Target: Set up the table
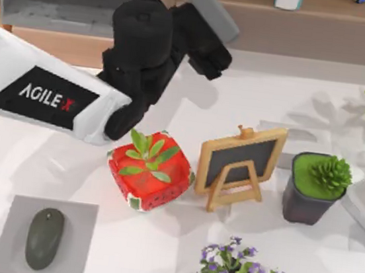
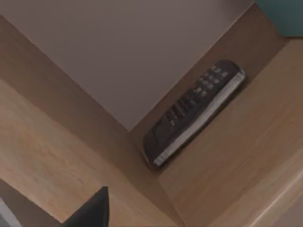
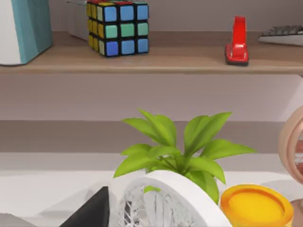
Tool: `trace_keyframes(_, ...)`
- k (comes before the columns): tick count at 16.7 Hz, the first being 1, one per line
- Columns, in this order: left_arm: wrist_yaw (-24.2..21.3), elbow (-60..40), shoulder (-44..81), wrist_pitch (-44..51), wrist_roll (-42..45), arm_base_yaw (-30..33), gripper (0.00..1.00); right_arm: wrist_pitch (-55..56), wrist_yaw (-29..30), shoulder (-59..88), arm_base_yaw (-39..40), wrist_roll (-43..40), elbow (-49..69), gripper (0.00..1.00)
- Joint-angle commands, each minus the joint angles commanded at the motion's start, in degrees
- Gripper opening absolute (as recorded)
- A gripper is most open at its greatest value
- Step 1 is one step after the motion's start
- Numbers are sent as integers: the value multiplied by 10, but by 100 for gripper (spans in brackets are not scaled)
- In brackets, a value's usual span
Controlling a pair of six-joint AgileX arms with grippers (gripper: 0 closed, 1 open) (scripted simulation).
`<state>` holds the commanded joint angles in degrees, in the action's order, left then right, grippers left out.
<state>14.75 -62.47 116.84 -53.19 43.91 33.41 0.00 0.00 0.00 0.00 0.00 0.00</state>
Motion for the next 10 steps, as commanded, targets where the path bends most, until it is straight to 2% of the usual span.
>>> trace_keyframes(5, 125, -176, 81, 98, -177, 101, 100, 0, 0, 0, 0, 0, 0, 100)
trace_keyframes(10, 230, -374, 179, 186, -325, 141, 100, 0, 0, 0, 0, 0, 0, 100)
